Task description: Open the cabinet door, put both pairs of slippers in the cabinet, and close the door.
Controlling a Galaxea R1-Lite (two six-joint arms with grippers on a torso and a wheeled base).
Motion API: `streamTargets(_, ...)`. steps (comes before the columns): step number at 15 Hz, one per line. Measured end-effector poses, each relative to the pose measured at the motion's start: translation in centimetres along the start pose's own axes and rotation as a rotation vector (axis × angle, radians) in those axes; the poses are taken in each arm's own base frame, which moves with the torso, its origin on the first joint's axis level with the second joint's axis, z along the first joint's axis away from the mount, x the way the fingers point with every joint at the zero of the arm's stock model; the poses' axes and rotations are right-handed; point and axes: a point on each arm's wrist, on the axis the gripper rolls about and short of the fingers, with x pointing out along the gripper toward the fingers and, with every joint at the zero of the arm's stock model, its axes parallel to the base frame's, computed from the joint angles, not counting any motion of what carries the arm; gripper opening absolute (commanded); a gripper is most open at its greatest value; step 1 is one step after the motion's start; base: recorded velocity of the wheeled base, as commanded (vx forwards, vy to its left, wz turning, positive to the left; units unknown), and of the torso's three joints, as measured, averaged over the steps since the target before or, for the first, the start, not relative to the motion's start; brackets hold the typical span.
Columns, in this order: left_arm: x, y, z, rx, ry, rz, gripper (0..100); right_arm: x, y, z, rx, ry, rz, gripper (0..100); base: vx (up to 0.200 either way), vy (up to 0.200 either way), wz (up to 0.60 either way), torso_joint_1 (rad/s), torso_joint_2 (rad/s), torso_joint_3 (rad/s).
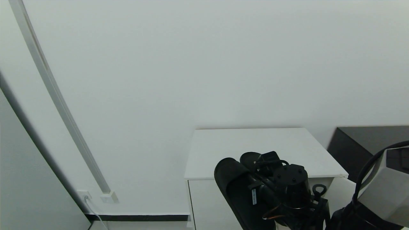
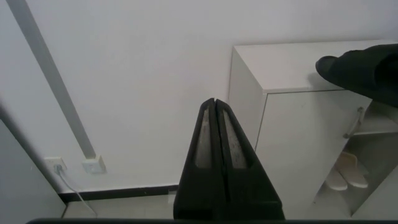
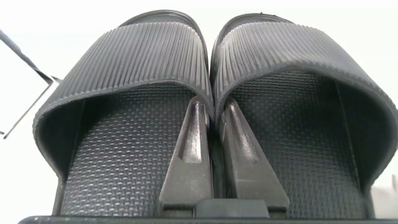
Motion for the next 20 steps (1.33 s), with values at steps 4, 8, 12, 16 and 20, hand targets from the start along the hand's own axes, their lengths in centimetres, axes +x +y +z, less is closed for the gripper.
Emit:
streamTargets(4,0.0,0.0,0.0,0.0,0.0,0.0,0,-0.04,-0.07,-0.06,-0.001,0.003,-0.001,0,-0.2,0.0,0.0,-0.001,0.0,0.004)
streamTargets(8,0.0,0.0,0.0,0.0,0.0,0.0,0,-0.05,-0.1,-0.11,0.0,0.002,-0.002,0,-0.1,0.0,0.0,0.001,0.0,0.002)
streamTargets(12,0.0,0.0,0.0,0.0,0.0,0.0,0,0.12,0.07,-0.26,0.003,-0.011,0.004,0,0.0,0.0,0.0,0.0,0.0,0.0)
streamTargets(16,0.0,0.0,0.0,-0.001,0.0,0.0,0,0.04,0.14,-0.67,-0.005,-0.002,0.007,0,0.0,0.0,0.0,0.0,0.0,0.0)
streamTargets(20,0.0,0.0,0.0,-0.002,0.0,0.0,0,0.11,0.15,-0.88,-0.008,0.005,0.007,0,0.0,-0.2,0.0,0.005,0.0,0.006)
